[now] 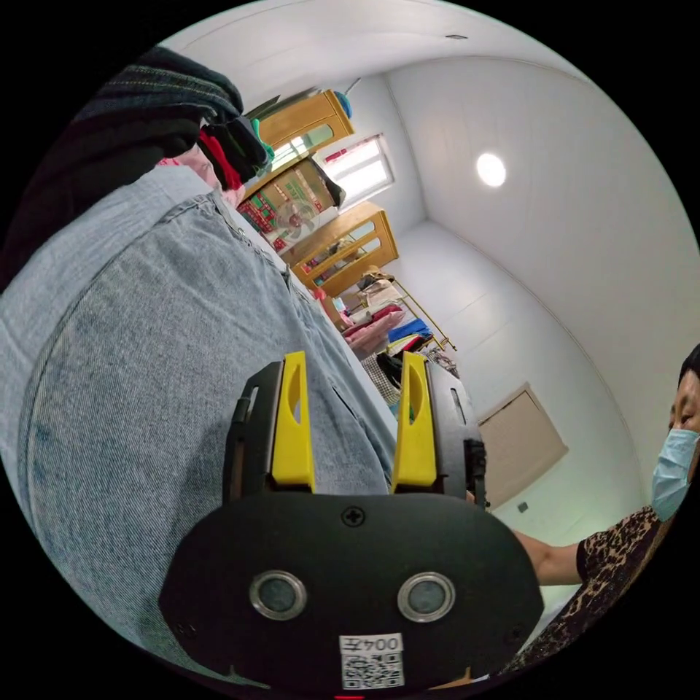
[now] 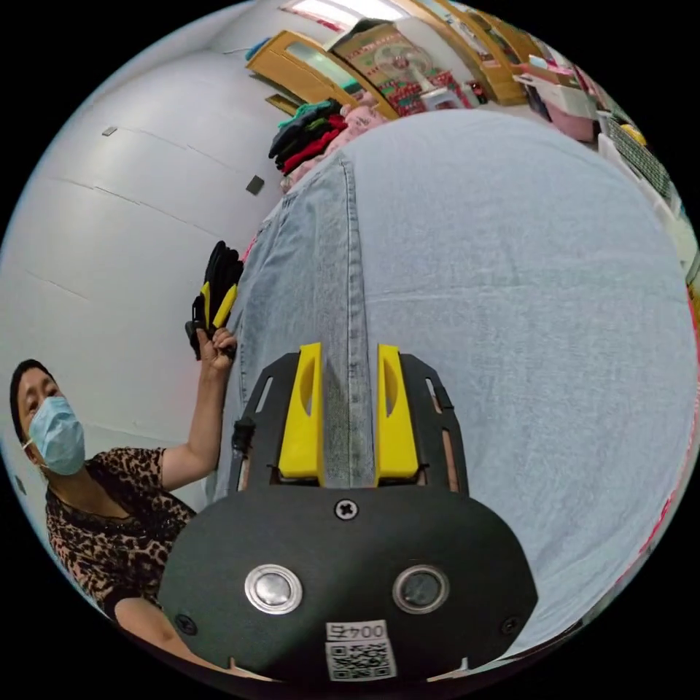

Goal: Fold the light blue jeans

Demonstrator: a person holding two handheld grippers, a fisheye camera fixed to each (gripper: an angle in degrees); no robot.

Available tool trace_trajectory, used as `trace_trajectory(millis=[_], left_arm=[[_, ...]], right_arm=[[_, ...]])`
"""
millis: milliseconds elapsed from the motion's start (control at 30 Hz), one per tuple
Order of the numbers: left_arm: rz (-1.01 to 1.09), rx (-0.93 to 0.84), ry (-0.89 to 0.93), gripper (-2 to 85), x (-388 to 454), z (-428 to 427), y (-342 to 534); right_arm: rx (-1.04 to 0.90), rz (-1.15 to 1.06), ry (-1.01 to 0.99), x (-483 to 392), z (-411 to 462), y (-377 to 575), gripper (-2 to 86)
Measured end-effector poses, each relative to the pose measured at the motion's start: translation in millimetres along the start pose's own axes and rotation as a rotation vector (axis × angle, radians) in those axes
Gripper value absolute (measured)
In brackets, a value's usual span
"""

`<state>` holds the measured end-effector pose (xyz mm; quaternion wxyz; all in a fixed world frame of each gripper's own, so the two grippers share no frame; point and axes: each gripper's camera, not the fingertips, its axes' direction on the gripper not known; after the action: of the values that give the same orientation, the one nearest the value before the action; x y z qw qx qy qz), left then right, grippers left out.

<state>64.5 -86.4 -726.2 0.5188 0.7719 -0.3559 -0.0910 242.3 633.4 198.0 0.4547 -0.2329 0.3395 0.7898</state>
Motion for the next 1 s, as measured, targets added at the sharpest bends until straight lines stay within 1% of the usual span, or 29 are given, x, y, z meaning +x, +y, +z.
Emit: trace_trajectory(millis=[133,333,400,533,600,633,767,833,867,933,1000], left_arm=[[0.0,0.01,0.006,15.4,1,2,-9],[0.014,0.005,0.003,14.9,5,9,-22],[0.009,0.01,0.006,14.8,5,10,-26],[-0.004,0.012,0.013,14.6,4,14,-34],[-0.005,0.011,0.015,14.5,5,16,-38],[-0.004,0.009,0.015,14.4,5,18,-41],[0.009,-0.01,0.001,14.3,9,24,-48],[0.016,-0.022,-0.003,14.2,11,29,-53],[0.015,-0.023,-0.003,14.1,11,29,-54],[0.018,-0.024,-0.002,14.0,13,32,-59],[0.023,-0.029,-0.009,13.9,14,35,-62]], right_arm=[[-0.004,-0.083,0.049,-17,-3,-12,10.1],[0.02,-0.109,0.0,-30,-12,-25,7.7],[0.032,-0.184,0.076,-49,-10,-29,5.1],[0.002,-0.226,0.179,-75,-10,-40,1.1],[0.019,-0.25,0.372,-93,-18,-45,0.5],[0.034,-0.255,0.404,-96,-21,-46,0.5],[0.057,-0.209,0.329,-103,-28,-51,3.7],[0.076,-0.163,0.416,-117,-32,-55,7.7],[0.117,-0.166,0.493,-132,-34,-58,10.6],[0.173,-0.24,0.522,-161,-37,-63,12.0],[0.198,-0.296,0.453,-194,-32,-84,16.4]])
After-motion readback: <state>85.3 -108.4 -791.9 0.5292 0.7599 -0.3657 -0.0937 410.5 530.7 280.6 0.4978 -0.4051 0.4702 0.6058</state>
